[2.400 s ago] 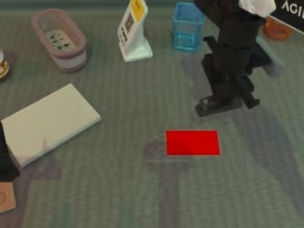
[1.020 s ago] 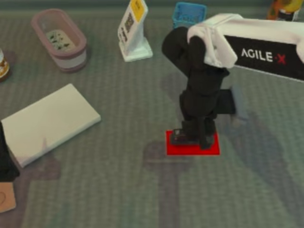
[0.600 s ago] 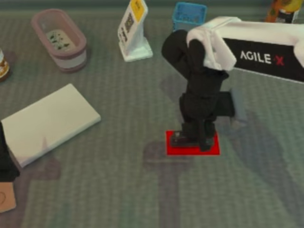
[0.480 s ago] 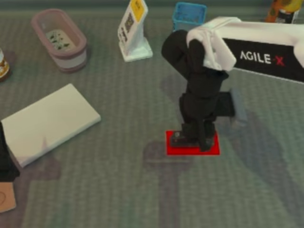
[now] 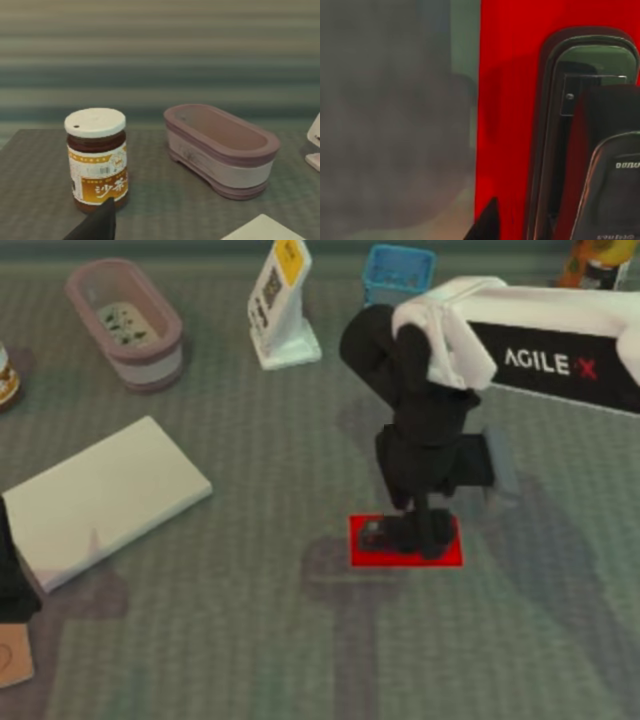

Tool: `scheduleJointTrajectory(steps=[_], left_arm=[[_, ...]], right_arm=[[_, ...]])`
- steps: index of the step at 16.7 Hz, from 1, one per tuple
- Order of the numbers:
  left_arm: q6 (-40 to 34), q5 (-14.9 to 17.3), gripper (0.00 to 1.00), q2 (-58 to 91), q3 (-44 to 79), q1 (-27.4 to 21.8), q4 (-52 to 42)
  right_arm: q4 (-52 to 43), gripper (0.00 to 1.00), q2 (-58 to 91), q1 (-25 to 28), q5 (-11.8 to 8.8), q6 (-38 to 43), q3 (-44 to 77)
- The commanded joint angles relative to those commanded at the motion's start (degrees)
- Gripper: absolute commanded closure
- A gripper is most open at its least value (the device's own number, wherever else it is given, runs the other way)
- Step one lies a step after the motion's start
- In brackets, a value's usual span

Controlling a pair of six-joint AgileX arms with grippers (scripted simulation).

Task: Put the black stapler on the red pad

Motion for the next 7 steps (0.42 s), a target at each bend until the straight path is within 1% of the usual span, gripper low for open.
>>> scheduleJointTrajectory(steps=[1, 2, 7], left_arm=[[0.0, 0.0, 0.00, 0.0, 0.0, 0.0, 0.0], [0.0, 0.0, 0.00, 0.0, 0.0, 0.0, 0.0], [0.0, 0.0, 0.00, 0.0, 0.0, 0.0, 0.0]], right_arm=[[0.0, 0.02, 0.0, 0.0, 0.0, 0.0, 0.0], [0.0, 0.00, 0.0, 0.0, 0.0, 0.0, 0.0], [0.0, 0.00, 0.0, 0.0, 0.0, 0.0, 0.0]])
